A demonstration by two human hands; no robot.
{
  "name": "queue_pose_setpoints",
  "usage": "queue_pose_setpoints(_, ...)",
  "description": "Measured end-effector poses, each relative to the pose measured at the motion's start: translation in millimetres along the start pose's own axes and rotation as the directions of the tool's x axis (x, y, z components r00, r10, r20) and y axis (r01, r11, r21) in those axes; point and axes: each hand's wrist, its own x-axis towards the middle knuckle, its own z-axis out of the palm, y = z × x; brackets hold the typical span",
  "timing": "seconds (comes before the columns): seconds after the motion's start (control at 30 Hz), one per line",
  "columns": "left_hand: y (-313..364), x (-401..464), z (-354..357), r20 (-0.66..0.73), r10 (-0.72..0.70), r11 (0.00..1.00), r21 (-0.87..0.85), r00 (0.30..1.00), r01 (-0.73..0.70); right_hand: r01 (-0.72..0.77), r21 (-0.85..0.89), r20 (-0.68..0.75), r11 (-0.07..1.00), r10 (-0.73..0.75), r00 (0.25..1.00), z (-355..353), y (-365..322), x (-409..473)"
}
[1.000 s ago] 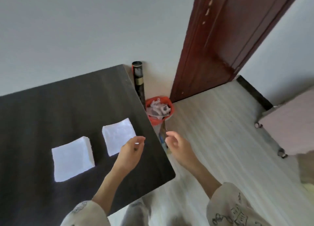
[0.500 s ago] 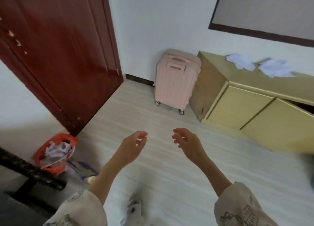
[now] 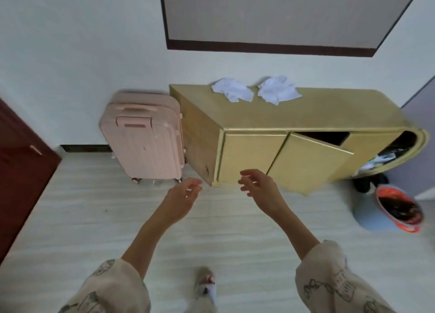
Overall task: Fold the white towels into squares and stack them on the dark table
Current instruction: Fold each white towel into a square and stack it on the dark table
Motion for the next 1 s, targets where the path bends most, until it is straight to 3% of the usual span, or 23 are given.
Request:
queue_pose_setpoints(0.3,70.4,194.4,32.0,0.166,0.034,0.994,0.093,0.985,-0.050,-0.042,0.066,-0.097,0.997,0.049,0.994,-89.7,1.2,165.0)
queue_pose_setpoints(0.67,113.8,419.3,94.3,0.027,-0.135,0.990,0.032,0.990,0.134,-0.031,-0.006,0.059,1.000,0.031,0.998,-182.5,16.4,407.7)
queue_pose_setpoints(1.0,92.8,569.9,122.5,0.076,-0.238,0.932,0.299,0.968,0.206,-0.051,-0.255,0.222,0.965,0.110,0.969,-197.7,43.0,564.1)
